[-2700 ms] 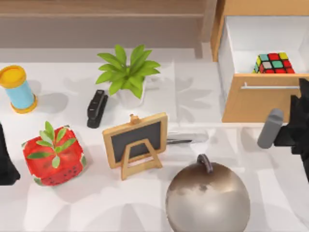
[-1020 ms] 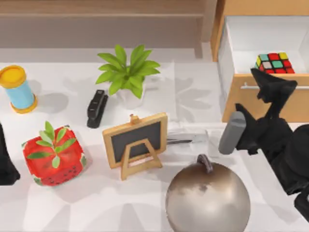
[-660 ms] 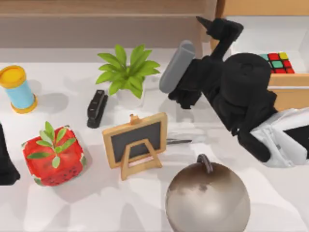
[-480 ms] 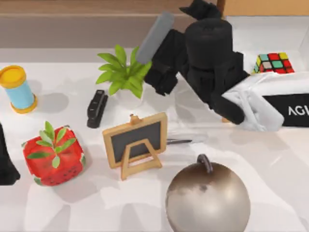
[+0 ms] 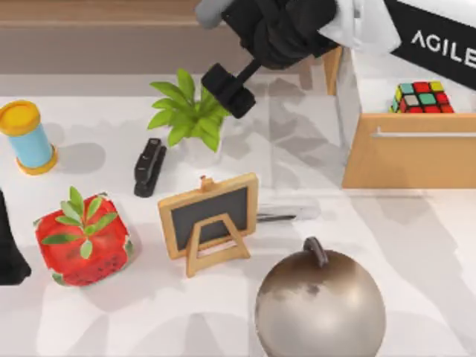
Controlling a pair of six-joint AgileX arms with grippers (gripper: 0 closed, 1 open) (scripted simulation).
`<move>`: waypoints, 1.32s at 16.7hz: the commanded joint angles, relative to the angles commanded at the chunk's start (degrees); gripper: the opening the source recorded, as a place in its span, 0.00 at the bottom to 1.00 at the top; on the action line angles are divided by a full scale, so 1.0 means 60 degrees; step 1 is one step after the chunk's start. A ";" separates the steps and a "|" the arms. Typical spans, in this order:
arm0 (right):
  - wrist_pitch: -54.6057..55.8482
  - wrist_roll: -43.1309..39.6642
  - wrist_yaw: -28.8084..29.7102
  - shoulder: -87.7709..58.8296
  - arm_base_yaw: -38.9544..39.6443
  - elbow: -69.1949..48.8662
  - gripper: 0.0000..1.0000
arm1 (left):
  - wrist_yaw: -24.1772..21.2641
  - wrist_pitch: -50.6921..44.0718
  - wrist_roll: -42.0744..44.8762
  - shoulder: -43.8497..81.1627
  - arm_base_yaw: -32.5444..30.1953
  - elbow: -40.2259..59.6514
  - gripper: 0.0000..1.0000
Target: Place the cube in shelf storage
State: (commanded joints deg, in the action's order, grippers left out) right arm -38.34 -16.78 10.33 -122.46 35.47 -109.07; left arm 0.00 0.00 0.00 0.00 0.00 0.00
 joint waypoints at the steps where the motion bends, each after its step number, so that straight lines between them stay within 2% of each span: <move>1: -0.1111 0.0323 -0.0467 -0.0220 -0.0233 -0.0866 1.00 | 0.0000 0.0000 0.0000 0.0000 0.0000 0.0000 1.00; 5: -0.4749 0.1440 -0.1695 -0.1199 -0.1876 -0.3486 1.00 | 0.0000 0.0000 0.0000 0.0000 0.0000 0.0000 1.00; 10: -0.7276 0.2929 -0.1691 -0.2571 -0.4226 -0.5009 1.00 | 0.0000 0.0000 0.0000 0.0000 0.0000 0.0000 1.00; 13: -0.7693 0.3331 -0.1616 -0.2981 -0.4672 -0.5248 1.00 | 0.0000 0.0000 0.0000 0.0000 0.0000 0.0000 1.00; 22: -0.7263 0.3421 -0.1606 -0.2716 -0.4579 -0.4601 1.00 | 0.0000 0.0000 0.0000 0.0000 0.0000 0.0000 1.00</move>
State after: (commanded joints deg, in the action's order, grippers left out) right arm -81.92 3.75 0.69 -138.76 8.00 -136.68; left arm 0.00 0.00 0.00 0.00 0.00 0.00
